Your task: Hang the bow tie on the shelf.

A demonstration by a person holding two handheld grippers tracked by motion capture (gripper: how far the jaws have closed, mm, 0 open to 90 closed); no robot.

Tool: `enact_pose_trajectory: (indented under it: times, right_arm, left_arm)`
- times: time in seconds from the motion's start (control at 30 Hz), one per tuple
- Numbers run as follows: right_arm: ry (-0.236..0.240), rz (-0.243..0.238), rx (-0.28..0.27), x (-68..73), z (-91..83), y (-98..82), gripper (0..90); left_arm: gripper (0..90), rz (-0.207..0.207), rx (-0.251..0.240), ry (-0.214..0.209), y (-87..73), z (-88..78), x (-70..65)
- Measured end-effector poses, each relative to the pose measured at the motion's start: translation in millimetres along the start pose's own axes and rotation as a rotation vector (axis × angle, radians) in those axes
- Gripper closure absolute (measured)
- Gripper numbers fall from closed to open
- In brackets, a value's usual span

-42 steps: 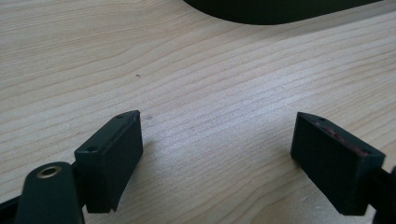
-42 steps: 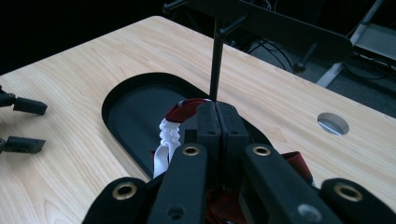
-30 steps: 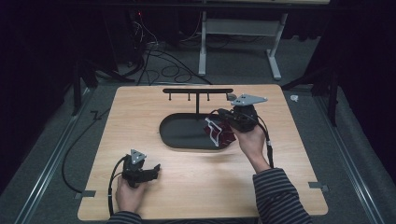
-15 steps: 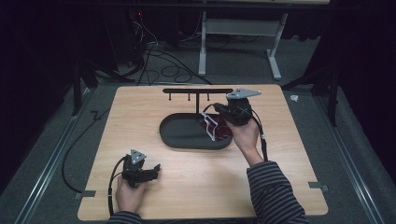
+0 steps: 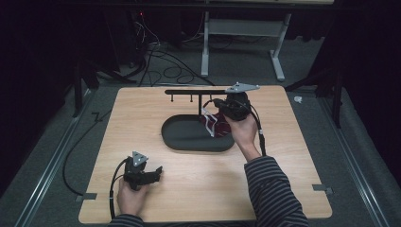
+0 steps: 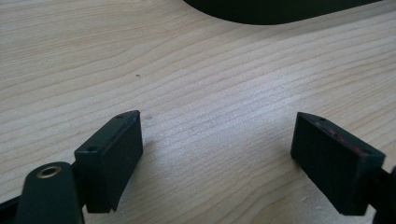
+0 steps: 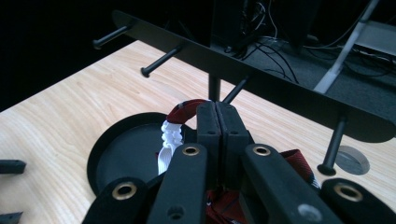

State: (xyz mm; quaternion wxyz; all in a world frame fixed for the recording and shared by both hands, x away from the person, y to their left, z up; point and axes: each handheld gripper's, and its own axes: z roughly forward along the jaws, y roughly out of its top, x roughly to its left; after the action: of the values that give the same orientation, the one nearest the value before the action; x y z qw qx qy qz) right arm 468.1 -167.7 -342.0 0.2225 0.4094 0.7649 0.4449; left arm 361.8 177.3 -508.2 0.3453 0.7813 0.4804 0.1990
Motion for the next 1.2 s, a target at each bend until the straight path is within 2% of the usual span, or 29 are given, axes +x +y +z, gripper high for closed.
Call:
enact_pose_trajectory:
  times: [0.13,0.4,0.8,1.2]
  right_arm:
    - [-0.029,0.01,0.008,-2.8,6.1,2.7,90.0]
    - [-0.055,0.027,0.029,-8.5,14.6,0.7,90.0]
    - [-0.04,0.033,0.059,-7.7,21.8,-2.5,88.6]
    - [-0.033,0.033,0.052,-8.7,16.1,-4.3,85.7]
  left_arm:
    - [17.1,0.001,0.0,0.0,0.0,0.0,0.0]
    - [17.1,0.001,0.0,0.0,0.0,0.0,0.0]
    - [17.1,0.0,0.0,0.0,0.0,0.0,0.0]
    - [17.1,0.0,0.0,0.0,0.0,0.0,0.0]
